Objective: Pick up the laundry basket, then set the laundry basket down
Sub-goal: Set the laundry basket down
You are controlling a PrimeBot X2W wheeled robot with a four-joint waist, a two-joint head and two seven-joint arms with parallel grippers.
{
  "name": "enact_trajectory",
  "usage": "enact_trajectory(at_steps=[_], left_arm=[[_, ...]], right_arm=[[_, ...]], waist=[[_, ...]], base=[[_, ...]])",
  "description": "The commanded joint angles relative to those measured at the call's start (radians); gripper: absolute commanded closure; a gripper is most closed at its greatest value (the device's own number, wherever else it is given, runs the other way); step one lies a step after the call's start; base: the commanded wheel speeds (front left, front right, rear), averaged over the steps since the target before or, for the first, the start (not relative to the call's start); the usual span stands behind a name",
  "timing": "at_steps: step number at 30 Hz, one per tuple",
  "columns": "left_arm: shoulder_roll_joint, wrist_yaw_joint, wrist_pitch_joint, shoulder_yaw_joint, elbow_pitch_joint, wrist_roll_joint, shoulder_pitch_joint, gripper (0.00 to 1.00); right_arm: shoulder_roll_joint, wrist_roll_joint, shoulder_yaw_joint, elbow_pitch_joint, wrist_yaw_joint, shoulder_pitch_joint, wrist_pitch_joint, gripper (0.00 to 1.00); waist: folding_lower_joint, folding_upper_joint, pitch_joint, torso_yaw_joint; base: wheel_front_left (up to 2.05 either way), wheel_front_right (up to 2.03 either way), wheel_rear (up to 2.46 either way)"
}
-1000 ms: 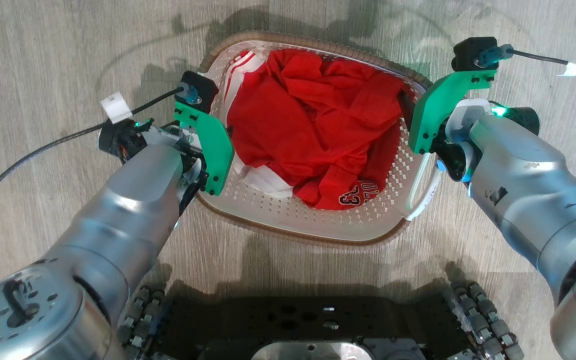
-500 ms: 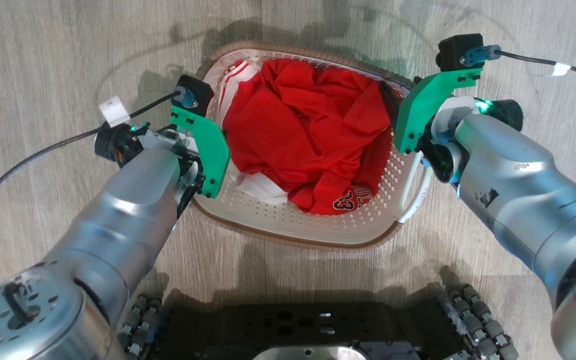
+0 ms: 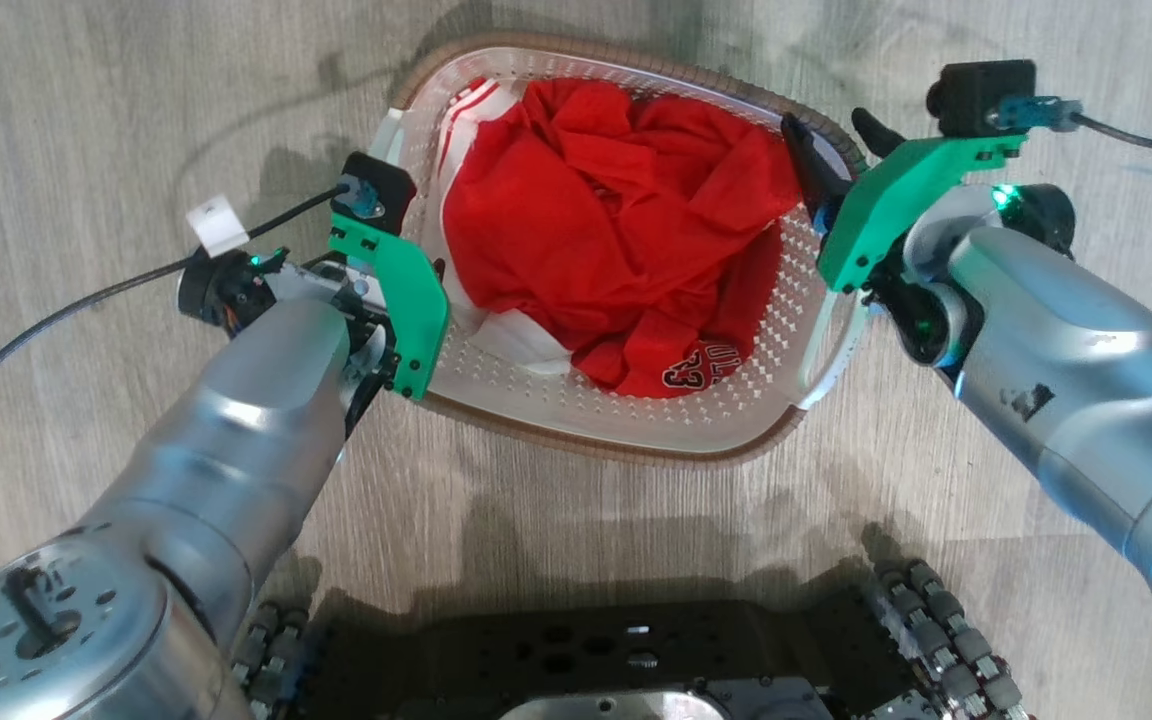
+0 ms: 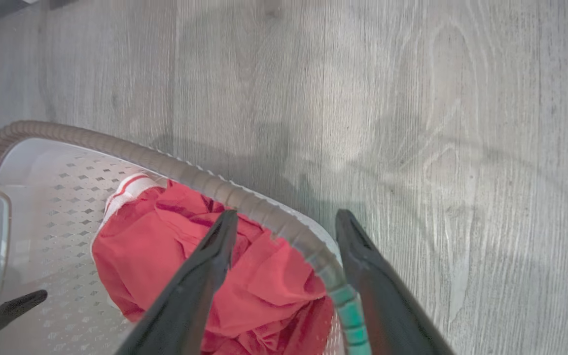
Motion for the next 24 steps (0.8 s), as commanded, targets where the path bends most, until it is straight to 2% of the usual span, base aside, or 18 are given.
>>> enact_trajectory(at_steps=[1, 4, 8, 15, 19, 23, 24], left_arm=[[0.016, 0.004, -0.012, 0.004, 0.002, -0.004, 0.015, 0.00], [0.016, 0.002, -0.011, 0.004, 0.007, -0.001, 0.011, 0.00], [0.016, 0.003, -0.016, 0.004, 0.009, -0.001, 0.005, 0.00], [0.016, 0.007, -0.024, 0.004, 0.014, -0.005, 0.013, 0.00], [0.016, 0.011, -0.036, 0.004, 0.019, -0.010, 0.031, 0.00], [0.023, 0.014, -0.050, 0.007, 0.022, -0.015, 0.049, 0.00], [0.026, 0.018, -0.062, 0.008, 0.023, -0.018, 0.060, 0.00]], right_arm=[[-0.009, -0.002, -0.007, -0.029, 0.007, 0.079, -0.012, 0.00], [-0.017, -0.034, 0.000, -0.029, 0.007, 0.096, -0.013, 0.00], [0.005, -0.062, -0.015, -0.018, 0.007, 0.084, -0.013, 0.00], [-0.003, -0.149, -0.132, -0.058, 0.007, 0.092, -0.013, 0.00], [-0.023, -0.283, -0.292, -0.123, 0.007, 0.142, -0.013, 0.00], [-0.023, -0.477, -0.519, -0.255, 0.007, 0.246, -0.013, 0.00], [-0.003, -0.565, -0.604, -0.327, 0.007, 0.324, -0.013, 0.00]], waist=[[0.0000, -0.0001, 0.002, -0.004], [0.0000, -0.0001, 0.005, -0.004], [0.0000, -0.0001, 0.010, -0.002], [0.0000, -0.0001, -0.011, -0.011], [0.0000, -0.0001, -0.045, -0.026], [0.0000, -0.0001, -0.084, -0.044], [0.0000, -0.0001, -0.106, -0.051]], base=[[0.00, 0.00, 0.00], [0.00, 0.00, 0.00], [0.00, 0.00, 0.00], [0.00, 0.00, 0.00], [0.00, 0.00, 0.00], [0.00, 0.00, 0.00], [0.00, 0.00, 0.00]])
